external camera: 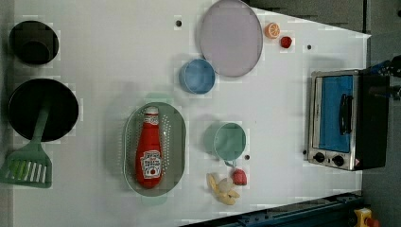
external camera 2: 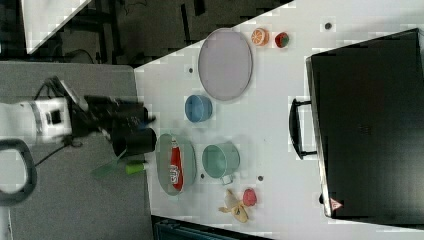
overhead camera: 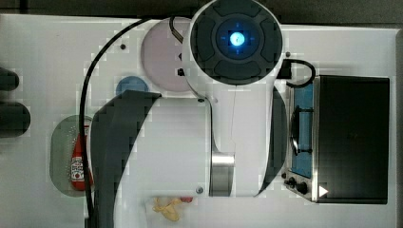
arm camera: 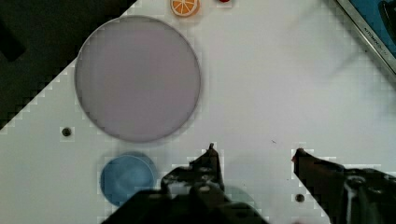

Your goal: Pick ketchup from strainer and place it on the table

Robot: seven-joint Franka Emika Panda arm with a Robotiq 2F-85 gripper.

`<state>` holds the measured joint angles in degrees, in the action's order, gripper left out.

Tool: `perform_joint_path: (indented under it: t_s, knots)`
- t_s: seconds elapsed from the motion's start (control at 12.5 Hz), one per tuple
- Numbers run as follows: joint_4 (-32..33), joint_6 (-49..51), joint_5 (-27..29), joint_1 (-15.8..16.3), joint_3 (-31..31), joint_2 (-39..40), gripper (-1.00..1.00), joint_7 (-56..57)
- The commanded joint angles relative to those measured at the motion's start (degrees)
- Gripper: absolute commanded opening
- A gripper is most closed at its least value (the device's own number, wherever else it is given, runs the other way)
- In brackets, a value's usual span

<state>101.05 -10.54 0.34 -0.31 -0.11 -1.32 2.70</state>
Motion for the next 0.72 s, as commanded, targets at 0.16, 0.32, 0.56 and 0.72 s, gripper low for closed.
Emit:
perform_joint_path:
  t_s: [0.16,0.32,0.56,0.72]
  knots:
    - [10.5,12.5,0.8,0.8,-2.0,-20.3,0.8,-4.2]
    - [10.5,12.3,0.9,1.9,0.3,-18.8,1.0,-4.2]
    - [10.5,8.6,0.9,3.6,6.5,-15.6,1.0,-4.2]
    - [10.5,5.4,0.9,4.0,11.5,-13.3,1.0,-4.4]
